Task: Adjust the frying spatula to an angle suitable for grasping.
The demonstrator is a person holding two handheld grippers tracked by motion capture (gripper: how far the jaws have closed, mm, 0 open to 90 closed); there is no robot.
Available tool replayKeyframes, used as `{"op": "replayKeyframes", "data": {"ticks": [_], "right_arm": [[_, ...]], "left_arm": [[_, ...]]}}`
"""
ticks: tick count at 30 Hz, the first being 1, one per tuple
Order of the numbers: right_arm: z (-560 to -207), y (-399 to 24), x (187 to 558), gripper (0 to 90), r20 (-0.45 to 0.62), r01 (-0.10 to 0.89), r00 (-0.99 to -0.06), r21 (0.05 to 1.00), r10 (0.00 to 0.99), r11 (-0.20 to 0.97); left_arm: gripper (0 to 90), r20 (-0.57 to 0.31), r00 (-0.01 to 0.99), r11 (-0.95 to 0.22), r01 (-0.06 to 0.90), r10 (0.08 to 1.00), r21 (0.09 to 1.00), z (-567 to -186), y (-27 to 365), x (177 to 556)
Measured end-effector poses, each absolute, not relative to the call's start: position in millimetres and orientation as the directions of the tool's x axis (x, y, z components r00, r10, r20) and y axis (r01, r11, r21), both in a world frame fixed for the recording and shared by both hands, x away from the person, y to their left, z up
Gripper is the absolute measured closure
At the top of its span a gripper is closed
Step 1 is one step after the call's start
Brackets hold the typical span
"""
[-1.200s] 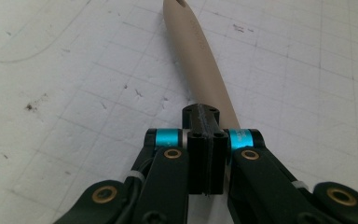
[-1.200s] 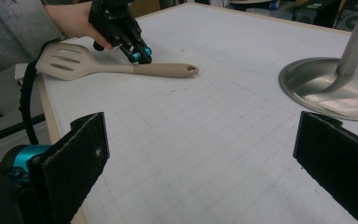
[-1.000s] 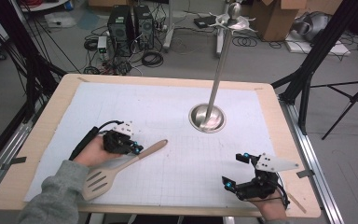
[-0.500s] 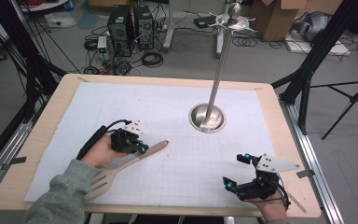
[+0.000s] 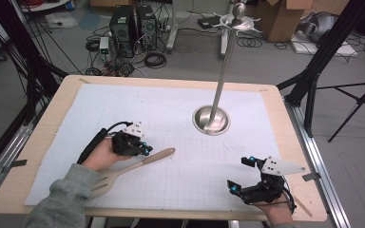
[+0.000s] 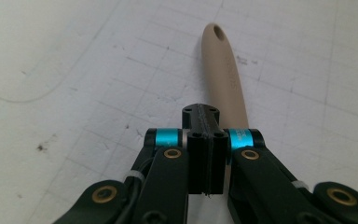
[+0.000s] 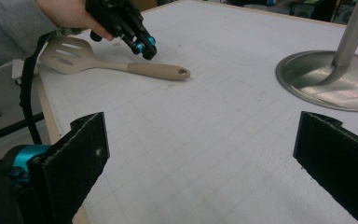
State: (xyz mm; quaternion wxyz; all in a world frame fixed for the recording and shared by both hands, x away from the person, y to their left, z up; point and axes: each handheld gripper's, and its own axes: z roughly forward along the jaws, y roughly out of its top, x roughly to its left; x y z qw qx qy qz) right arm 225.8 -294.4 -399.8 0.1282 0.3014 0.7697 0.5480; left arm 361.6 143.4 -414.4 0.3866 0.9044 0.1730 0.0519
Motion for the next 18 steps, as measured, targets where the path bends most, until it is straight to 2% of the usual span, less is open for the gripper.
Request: {"op": "replayKeyframes", "data": {"ticks": [6,13,16,18], "right_arm": [[-399,-295,228,2.2,0.125,0.313,-0.791,0.924,0.599,0.220],[-397,-291,231,2.2,0.124,0.300,-0.798,0.931,0.590,0.210],[-395,-288,233,2.2,0.124,0.291,-0.802,0.935,0.584,0.202],[-395,-286,234,2.2,0.124,0.289,-0.806,0.936,0.579,0.201]], "left_arm": [[89.5,-0.063,0.921,-0.564,0.288,0.385,0.774,-402,163,351],[88.8,-0.054,0.914,-0.528,0.280,0.403,0.802,-390,181,334],[84.6,-0.071,0.904,-0.497,0.296,0.422,0.816,-384,189,327],[74.9,-0.061,0.901,-0.484,0.287,0.429,0.826,-382,193,321]]}}
